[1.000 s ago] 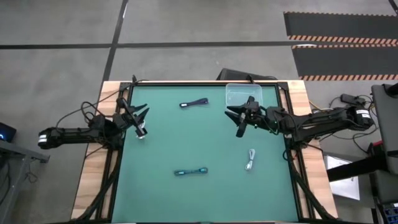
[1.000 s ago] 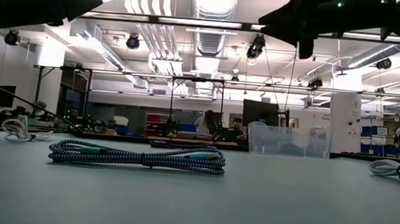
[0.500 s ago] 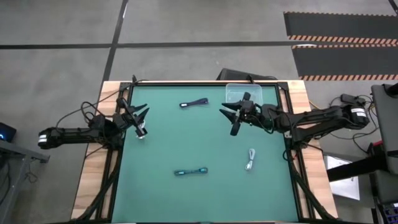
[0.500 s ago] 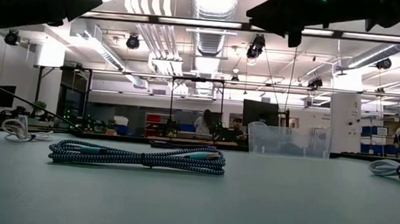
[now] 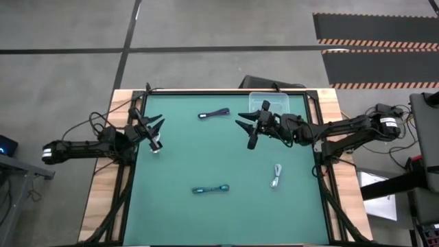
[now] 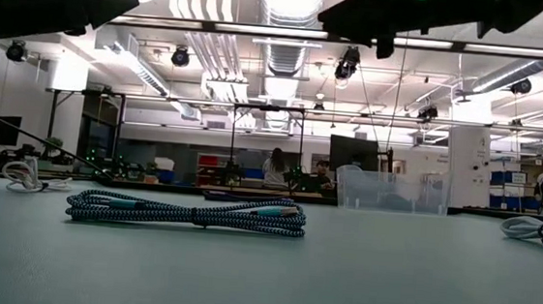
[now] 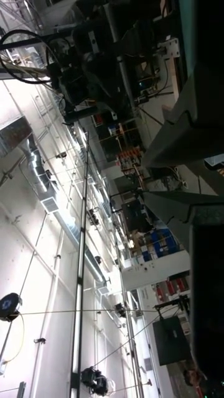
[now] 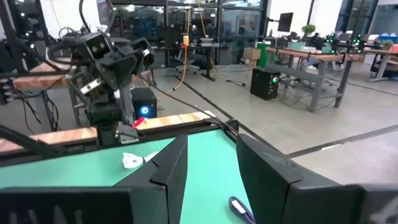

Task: Pick and place USB-C Cables
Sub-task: Put the violet charger cable into the transparent bin

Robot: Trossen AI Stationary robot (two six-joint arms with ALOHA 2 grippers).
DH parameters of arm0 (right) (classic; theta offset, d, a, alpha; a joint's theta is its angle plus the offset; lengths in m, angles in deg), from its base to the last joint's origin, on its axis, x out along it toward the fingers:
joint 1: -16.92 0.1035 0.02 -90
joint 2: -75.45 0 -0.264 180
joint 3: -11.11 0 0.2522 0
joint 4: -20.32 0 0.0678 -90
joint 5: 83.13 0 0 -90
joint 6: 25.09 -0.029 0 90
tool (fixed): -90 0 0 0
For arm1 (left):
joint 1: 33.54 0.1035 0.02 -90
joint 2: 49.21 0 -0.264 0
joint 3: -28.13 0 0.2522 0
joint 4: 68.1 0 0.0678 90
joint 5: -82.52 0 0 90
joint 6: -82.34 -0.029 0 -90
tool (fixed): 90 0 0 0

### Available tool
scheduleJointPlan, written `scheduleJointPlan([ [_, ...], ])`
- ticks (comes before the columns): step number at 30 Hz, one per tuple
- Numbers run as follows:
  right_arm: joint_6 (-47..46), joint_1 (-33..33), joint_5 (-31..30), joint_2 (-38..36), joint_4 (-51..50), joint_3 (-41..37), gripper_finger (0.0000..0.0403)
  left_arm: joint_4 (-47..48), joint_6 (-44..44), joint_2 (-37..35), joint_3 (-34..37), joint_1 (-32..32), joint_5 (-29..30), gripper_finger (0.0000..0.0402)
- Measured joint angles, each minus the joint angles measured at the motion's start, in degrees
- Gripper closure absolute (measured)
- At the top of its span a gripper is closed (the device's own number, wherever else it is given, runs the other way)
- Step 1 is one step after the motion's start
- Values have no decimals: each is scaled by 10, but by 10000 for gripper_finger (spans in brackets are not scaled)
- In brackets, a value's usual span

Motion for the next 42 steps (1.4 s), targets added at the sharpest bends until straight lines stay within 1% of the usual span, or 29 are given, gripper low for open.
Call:
scheduleJointPlan([
  [8,-4,0,0,42,-1,47,284,-8,0,0,0,0,0,343],
  [11,-2,0,0,56,-20,62,284,-8,0,0,0,0,0,343],
  [17,-44,-10,0,79,-166,134,290,-8,0,0,0,0,0,343],
  [20,-46,-13,0,98,-233,178,293,-8,-1,0,0,0,0,343],
  [30,-35,-34,0,174,-404,323,294,-8,-1,0,0,0,0,343],
  [37,-30,-61,8,214,-481,379,296,-8,-1,0,0,0,0,343],
  [42,-21,-83,48,232,-492,394,296,-8,-1,0,0,0,0,343],
])
